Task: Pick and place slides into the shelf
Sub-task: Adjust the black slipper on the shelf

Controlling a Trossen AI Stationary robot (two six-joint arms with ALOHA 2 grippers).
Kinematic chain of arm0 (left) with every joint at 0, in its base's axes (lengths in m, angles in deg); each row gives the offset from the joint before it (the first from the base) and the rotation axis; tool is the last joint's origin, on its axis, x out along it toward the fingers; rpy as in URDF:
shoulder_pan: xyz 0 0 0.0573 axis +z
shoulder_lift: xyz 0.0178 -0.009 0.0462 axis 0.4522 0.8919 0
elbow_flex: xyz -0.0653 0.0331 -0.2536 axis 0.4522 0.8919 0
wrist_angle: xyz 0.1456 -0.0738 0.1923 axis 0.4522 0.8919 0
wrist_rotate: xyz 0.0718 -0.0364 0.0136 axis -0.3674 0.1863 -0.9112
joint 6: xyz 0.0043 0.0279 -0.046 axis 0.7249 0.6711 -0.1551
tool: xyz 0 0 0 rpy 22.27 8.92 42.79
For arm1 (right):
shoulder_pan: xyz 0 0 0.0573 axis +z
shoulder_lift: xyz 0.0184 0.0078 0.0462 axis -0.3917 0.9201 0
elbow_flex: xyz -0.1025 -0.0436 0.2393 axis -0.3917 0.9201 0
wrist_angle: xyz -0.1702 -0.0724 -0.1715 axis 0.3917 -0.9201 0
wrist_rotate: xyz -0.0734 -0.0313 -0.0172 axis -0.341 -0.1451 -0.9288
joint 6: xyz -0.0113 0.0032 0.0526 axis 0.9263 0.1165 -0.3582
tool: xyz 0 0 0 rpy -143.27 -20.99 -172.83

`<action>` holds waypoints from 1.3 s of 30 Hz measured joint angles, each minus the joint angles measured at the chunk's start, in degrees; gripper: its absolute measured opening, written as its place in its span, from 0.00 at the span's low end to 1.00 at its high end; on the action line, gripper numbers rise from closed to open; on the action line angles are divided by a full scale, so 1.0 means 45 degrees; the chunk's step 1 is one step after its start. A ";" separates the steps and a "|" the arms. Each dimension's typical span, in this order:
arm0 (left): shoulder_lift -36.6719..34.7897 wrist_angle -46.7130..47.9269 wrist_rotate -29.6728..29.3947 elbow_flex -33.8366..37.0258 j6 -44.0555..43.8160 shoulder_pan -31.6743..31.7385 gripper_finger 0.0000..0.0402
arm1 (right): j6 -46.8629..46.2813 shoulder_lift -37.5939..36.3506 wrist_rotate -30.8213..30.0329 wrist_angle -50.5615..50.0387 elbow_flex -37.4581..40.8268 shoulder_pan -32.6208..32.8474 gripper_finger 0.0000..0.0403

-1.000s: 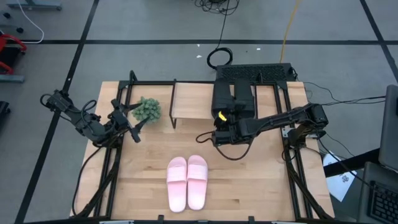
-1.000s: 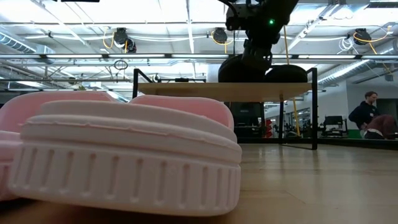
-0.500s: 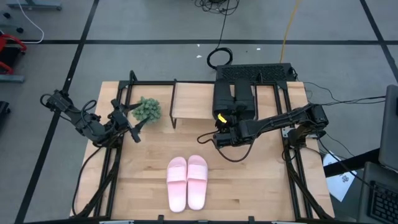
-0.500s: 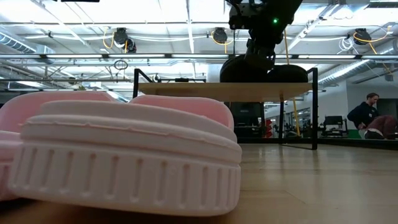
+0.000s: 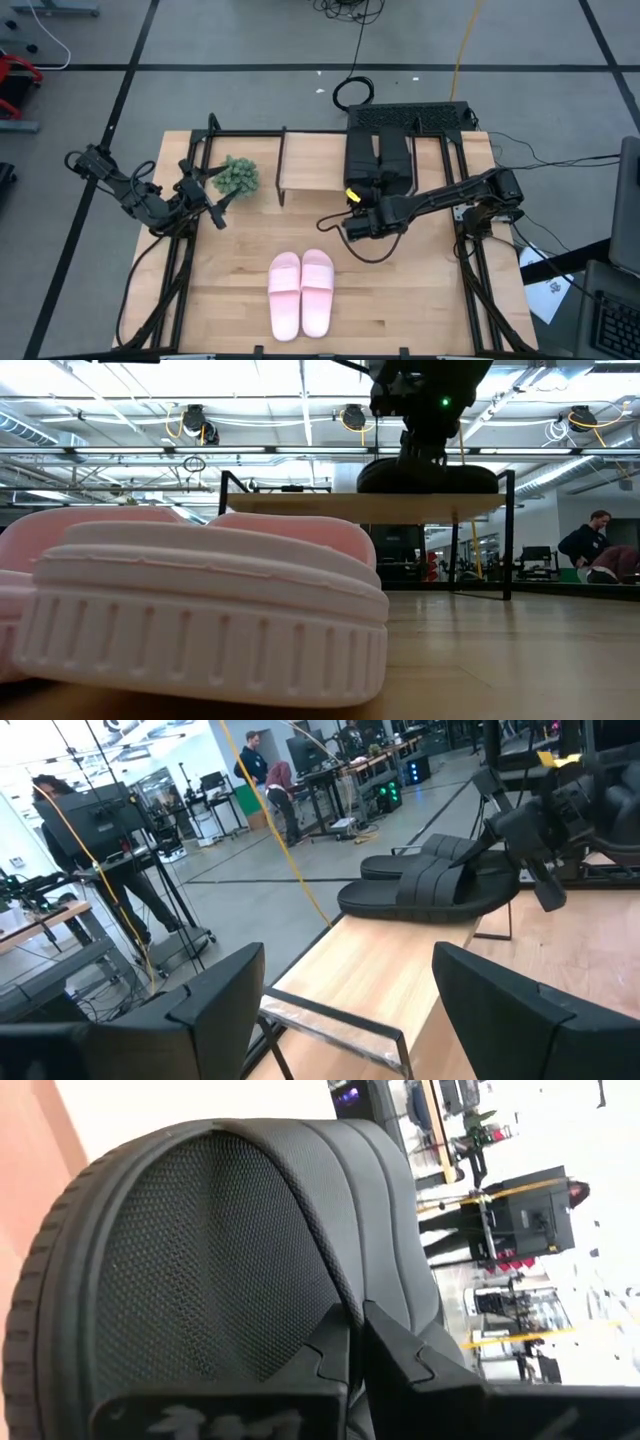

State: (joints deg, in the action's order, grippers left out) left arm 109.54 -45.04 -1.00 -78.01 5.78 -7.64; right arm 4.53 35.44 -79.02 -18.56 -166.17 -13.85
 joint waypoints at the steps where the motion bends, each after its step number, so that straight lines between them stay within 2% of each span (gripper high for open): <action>1: 0.0000 0.0008 0.0000 0.0000 0.0000 0.0000 0.73 | -0.0292 0.0036 0.0008 -0.0155 0.0000 -0.0008 0.00; 15: -0.0004 0.0000 0.0000 0.0000 -0.0058 0.0000 0.73 | -0.0651 0.0041 0.0971 -0.0017 -0.0010 0.0053 0.01; 28: -0.0004 0.0000 0.0000 0.0000 -0.0058 0.0000 0.73 | -0.0641 0.0040 0.1625 0.0257 0.0004 0.0060 0.24; 39: -0.0003 -0.0003 0.0000 0.0000 -0.0010 0.0000 0.73 | -0.0355 -0.0867 0.2367 0.0565 0.0044 0.0408 0.32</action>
State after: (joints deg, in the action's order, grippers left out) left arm 109.53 -45.06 -1.00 -78.01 5.74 -7.64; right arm 2.94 31.54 -68.37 -16.01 -165.97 -12.01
